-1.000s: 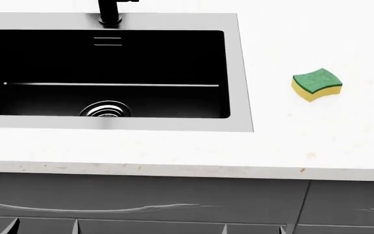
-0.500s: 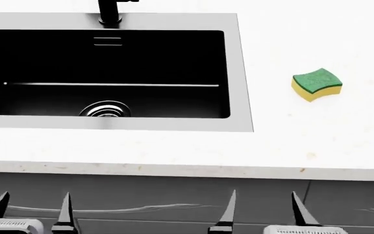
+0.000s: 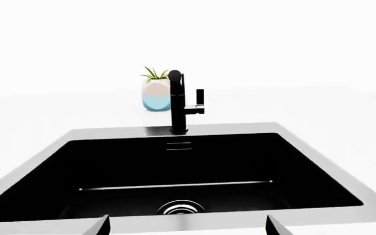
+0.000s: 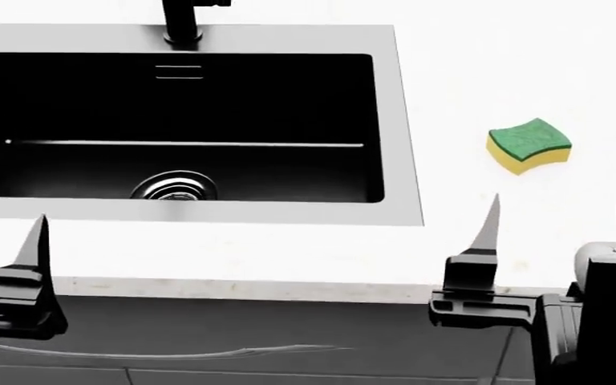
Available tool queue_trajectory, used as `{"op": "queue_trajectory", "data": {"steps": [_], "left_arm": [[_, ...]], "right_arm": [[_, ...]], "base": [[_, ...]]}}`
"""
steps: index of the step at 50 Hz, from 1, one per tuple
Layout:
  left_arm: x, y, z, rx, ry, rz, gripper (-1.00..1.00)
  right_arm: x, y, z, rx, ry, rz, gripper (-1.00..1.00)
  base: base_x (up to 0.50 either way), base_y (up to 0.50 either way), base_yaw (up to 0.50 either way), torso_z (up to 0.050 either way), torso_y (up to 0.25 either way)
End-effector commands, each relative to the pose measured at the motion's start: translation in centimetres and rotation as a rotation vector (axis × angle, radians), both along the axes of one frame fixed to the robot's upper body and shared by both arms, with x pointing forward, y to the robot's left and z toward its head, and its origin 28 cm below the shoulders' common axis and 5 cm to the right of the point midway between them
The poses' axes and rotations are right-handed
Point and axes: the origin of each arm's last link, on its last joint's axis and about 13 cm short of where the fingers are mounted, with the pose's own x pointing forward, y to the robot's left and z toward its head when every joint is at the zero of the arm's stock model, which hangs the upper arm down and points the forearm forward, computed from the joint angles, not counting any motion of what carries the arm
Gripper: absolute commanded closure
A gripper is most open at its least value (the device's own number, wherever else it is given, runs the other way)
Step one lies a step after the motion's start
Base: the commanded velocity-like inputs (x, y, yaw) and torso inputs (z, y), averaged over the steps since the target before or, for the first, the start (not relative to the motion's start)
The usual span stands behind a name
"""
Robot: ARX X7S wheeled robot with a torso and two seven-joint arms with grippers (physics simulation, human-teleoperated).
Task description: Pick the pan and sponge and place them into the sink. Then turn on the water.
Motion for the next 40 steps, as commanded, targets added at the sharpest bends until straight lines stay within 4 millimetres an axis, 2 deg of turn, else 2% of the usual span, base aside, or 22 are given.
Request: {"op": "queue_trajectory", "data": {"steps": [1, 40], "left_arm": [[-0.6, 0.0, 0.8, 0.038, 0.009, -0.006, -1.00], [-1.2, 1.2, -0.3, 0.031, 0.037, 0.019, -1.00]], "right_arm": [[-1.0, -0.8, 0.2, -0.031, 0.025, -0.035, -1.00], [-0.6, -0.6, 0.0, -0.076, 0.080, -0.009, -1.00]], "base": [[0.21, 0.07, 0.00, 0.000, 0.000], [0.37, 0.03, 0.00, 0.000, 0.000]]}}
